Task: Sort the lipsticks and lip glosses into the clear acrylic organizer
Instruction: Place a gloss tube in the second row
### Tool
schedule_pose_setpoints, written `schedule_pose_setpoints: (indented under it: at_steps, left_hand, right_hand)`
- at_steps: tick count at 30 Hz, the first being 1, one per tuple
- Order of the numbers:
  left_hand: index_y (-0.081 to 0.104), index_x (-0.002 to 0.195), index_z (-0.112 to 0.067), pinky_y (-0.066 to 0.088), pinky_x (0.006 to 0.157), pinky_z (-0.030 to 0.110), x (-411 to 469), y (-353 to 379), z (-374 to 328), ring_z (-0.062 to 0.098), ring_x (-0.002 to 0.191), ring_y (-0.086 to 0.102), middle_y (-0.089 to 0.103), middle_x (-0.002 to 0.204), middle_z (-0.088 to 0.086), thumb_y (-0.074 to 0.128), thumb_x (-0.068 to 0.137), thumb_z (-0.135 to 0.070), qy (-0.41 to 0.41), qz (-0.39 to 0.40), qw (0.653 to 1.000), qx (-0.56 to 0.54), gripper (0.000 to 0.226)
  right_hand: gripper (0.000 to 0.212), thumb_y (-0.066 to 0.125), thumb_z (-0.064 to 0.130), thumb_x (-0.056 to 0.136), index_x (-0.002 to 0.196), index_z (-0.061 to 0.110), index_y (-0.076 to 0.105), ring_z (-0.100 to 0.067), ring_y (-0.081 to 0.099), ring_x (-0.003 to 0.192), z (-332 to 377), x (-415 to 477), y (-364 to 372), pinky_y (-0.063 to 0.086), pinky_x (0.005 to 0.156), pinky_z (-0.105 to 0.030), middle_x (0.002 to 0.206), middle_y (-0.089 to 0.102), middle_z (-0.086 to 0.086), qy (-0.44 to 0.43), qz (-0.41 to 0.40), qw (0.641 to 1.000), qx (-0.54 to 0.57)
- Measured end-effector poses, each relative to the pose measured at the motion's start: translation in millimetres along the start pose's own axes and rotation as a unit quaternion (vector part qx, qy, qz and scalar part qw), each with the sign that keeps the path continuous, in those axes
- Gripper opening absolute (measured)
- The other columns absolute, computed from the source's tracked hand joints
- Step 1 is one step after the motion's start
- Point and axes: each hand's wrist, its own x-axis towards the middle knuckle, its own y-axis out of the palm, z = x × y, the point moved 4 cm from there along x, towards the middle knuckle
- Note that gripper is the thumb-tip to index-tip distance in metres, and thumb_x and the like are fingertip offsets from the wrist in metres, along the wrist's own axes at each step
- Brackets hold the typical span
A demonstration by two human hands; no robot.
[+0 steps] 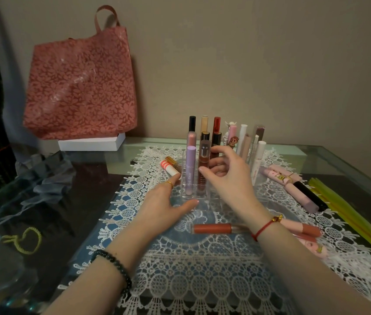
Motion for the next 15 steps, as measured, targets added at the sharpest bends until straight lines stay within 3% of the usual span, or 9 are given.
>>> schedule_pose_setpoints:
  at_steps: [6, 10, 12, 15]
  left_hand:
    - [0.025, 0.138, -0.024, 0.03, 0.102, 0.031, -1, -9, -10, 0.011, 0.124, 0.037, 0.041, 0.137, -0.003, 0.057, 0.07, -0.058, 0.025, -0.055, 0.998, 0.023, 0.083]
    - [0.037, 0.132, -0.027, 0.031, 0.104, 0.036, -7, -23, -28, 0.008, 0.123, 0.037, 0.045, 0.133, -0.007, 0.048, 0.067, -0.063, 0.098, -0.121, 0.988, -0.005, 0.075]
    - [0.042, 0.127, -0.029, 0.035, 0.102, 0.034, -12, -25, -38, 0.006, 0.117, 0.042, 0.05, 0.126, -0.01, 0.051, 0.07, -0.058, 0.151, -0.116, 0.982, -0.006, 0.064]
    - [0.042, 0.12, -0.039, 0.038, 0.098, 0.032, -17, -17, -48, 0.0, 0.109, 0.045, 0.052, 0.116, -0.018, 0.052, 0.073, -0.056, 0.197, -0.048, 0.979, 0.024, 0.051]
  right_hand:
    - [0.044, 0.068, 0.02, 0.075, 0.114, 0.024, 0.049, 0.0, 0.059, 0.077, 11, 1, -24, 0.049, 0.061, -0.009, 0.09, 0.059, 0.008, -0.001, -0.022, 1.0, 0.013]
    - [0.039, 0.07, 0.019, 0.074, 0.108, 0.026, 0.052, 0.0, 0.061, 0.073, 20, 2, -49, 0.049, 0.063, -0.008, 0.088, 0.063, 0.007, -0.021, -0.028, 0.998, 0.045]
    - [0.038, 0.071, 0.019, 0.073, 0.106, 0.027, 0.055, 0.0, 0.061, 0.073, 21, -1, -57, 0.05, 0.066, -0.011, 0.087, 0.064, 0.008, -0.029, -0.002, 0.999, 0.037]
    - [0.036, 0.071, 0.018, 0.07, 0.1, 0.03, 0.056, 0.0, 0.061, 0.075, 15, -11, -64, 0.052, 0.069, -0.015, 0.087, 0.064, 0.008, -0.033, 0.061, 0.998, -0.001]
